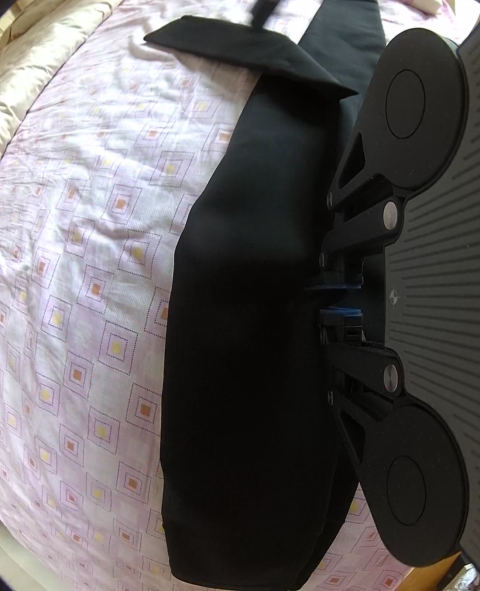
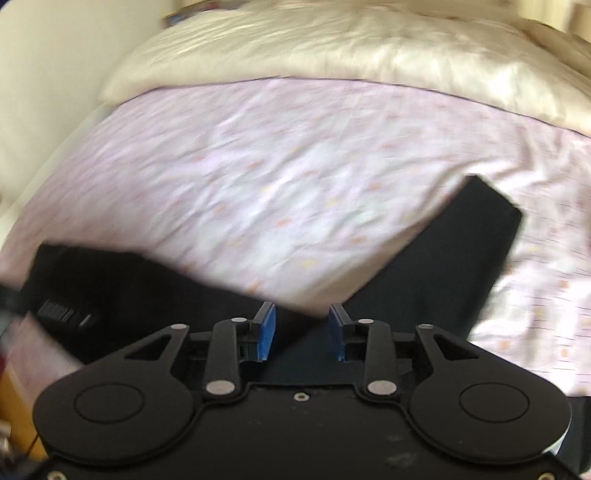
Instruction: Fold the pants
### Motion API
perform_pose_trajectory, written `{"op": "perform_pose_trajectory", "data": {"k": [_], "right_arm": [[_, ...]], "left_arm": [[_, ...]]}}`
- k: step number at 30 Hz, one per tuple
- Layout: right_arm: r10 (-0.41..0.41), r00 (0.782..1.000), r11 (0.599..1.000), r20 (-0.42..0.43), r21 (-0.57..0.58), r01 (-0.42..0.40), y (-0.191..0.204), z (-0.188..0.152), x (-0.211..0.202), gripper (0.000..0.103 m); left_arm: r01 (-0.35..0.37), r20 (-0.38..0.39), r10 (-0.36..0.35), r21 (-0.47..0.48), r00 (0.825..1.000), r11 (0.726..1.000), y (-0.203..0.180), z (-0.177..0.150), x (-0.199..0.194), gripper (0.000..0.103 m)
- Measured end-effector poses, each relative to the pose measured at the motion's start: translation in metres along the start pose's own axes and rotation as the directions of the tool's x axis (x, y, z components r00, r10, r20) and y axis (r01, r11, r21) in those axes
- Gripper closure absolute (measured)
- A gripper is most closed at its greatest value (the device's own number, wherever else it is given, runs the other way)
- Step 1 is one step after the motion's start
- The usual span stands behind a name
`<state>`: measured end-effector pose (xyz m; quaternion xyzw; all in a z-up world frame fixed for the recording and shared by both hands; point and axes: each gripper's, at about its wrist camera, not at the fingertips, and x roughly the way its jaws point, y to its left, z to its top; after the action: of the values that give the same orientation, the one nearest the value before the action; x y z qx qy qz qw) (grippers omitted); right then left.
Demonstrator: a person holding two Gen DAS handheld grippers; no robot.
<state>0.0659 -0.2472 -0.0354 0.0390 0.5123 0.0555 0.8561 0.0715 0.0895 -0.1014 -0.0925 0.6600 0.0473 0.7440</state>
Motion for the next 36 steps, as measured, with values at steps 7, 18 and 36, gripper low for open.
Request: {"op": "perform_pose_trajectory", "data": {"k": [7, 18, 36], "right_arm": [[-0.261, 0.965, 0.964, -0.022, 0.049, 0.262, -0.047, 0.061, 0.067, 0.068], [-0.318, 0.927, 0.915, -0.199, 0.192, 0.355, -0.085, 0.093, 0.14, 0.1], [-0.423, 0.883, 0.788, -0.205, 0.398, 0.47, -0.156, -0.08, -0.031, 0.1]], "left_arm": [[-0.019, -0.036, 0.019, -0.002, 0.999, 1.0, -0.001, 0.007, 0.009, 0.095], [-0.037, -0.054, 0.038, 0.019, 0.998, 0.999, -0.004, 0.019, 0.02, 0.095], [-0.048, 0.092, 0.034, 0.148, 0.995, 0.988, -0.009, -0.022, -0.021, 0.095]]}}
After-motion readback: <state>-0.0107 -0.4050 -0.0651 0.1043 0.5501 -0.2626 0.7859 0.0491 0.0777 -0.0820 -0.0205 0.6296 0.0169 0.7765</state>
